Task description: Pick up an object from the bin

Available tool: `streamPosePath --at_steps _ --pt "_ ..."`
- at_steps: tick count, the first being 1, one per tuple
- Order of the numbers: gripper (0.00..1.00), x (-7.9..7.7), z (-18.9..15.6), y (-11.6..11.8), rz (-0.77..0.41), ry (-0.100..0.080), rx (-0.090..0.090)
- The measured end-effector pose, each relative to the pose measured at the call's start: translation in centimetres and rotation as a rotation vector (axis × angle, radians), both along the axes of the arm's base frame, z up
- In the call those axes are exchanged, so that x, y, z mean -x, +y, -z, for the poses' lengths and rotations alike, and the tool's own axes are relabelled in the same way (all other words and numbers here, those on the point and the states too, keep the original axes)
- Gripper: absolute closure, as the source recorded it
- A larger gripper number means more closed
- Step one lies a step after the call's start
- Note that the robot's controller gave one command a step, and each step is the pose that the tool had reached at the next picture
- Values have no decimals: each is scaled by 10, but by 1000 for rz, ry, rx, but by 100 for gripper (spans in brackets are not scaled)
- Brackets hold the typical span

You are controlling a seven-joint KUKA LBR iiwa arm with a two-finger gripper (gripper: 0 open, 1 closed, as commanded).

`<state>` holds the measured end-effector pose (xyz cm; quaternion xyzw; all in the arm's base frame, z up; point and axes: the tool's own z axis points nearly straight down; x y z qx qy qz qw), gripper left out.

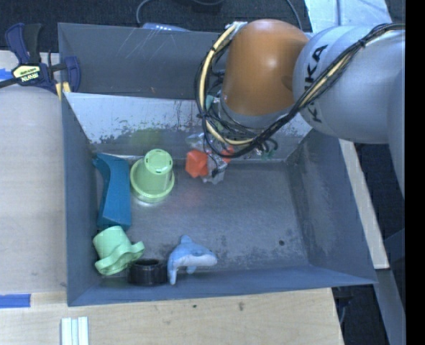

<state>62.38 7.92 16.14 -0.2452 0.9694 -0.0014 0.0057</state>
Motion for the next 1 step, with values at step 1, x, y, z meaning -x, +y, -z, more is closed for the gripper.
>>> streamPosePath --at_steps 1 --pt "100 15 -17 -7 -70 -22 0"
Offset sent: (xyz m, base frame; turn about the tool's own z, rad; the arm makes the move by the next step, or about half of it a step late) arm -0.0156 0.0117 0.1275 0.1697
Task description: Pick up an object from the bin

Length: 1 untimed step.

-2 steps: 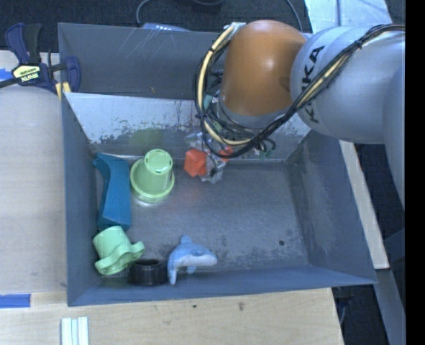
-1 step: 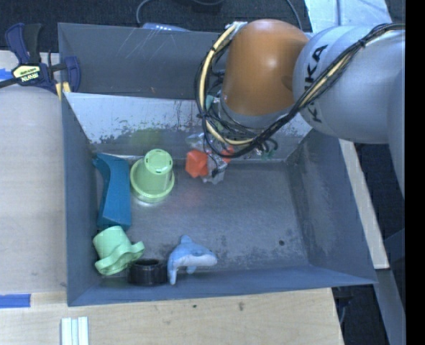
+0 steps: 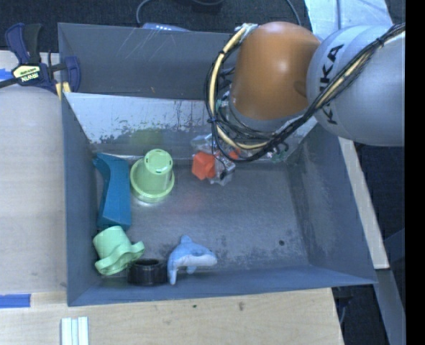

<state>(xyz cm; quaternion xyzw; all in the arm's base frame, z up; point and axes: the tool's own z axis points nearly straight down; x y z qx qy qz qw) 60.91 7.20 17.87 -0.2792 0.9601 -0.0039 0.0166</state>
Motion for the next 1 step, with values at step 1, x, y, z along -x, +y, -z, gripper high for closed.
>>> streamPosePath --at_steps 1 --pt "100 0 -111 19 241 18 -6"
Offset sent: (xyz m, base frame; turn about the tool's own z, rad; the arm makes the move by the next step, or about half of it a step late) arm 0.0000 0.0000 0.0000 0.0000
